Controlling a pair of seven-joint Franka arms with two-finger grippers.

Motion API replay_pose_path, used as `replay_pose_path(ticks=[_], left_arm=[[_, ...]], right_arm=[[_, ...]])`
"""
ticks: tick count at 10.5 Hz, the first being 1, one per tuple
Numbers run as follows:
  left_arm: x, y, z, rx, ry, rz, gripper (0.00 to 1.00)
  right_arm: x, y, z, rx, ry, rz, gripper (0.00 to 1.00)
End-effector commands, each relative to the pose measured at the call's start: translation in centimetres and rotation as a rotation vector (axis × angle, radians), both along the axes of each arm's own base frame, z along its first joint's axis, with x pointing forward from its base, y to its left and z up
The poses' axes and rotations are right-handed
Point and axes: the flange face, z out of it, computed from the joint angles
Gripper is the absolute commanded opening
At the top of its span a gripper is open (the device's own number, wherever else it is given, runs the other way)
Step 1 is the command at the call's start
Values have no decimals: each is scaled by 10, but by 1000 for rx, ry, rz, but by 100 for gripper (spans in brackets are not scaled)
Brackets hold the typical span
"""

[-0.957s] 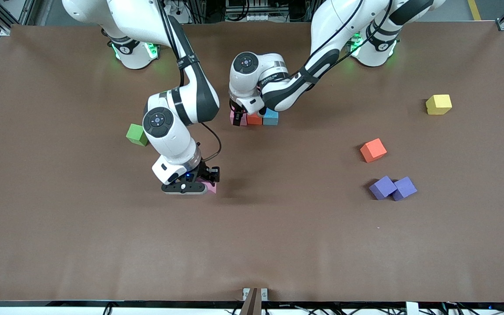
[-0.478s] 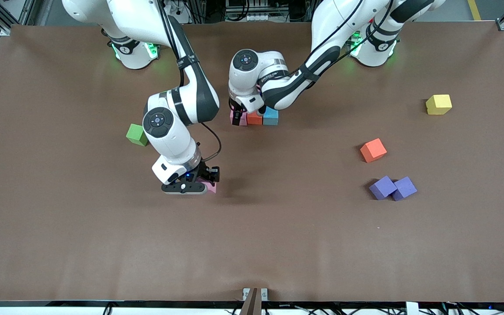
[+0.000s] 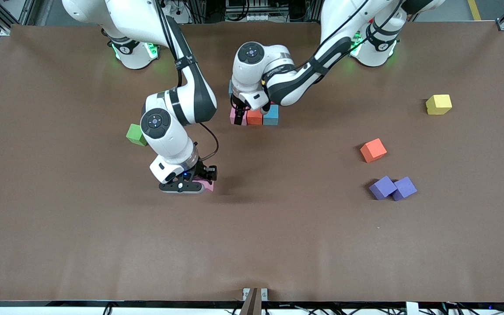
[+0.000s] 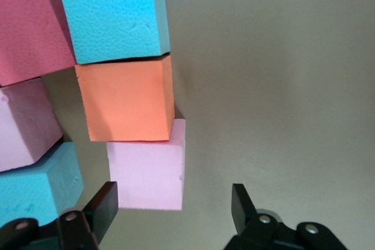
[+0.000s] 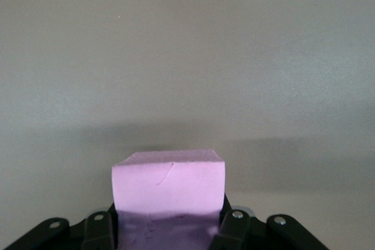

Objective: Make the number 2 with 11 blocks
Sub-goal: 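Open the left gripper releasing pink while the right gripper lowers its pink, then lower pink with the right gripper while the left gripper reaches the orange cube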

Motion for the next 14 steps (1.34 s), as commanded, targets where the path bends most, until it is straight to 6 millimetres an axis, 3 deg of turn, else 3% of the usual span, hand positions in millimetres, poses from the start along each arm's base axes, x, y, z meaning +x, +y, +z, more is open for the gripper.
replay_pose_path(ticks=[1,4,6,8,11,14], left_arm=[[-3,14,12,45,-14,-24,87],[39,44,40,30,-12,-91,87],[75,78,62,22,-15,-173,87],[108,121,72,47,-7,-286,87],[151,196,87,96,8,-484,87],[178,242,102,71,-18,-582,87]], right_arm=[[-9,-2,8,6,3,2,14],[-22,8,-4,-1,1,5,14],[-33,10,-19,-9,-20,7,14],[-48,22,-30,-12,-29,5,13],[-82,55,-44,-10,-43,-12,13],[-126,70,-66,-15,-55,-18,13]])
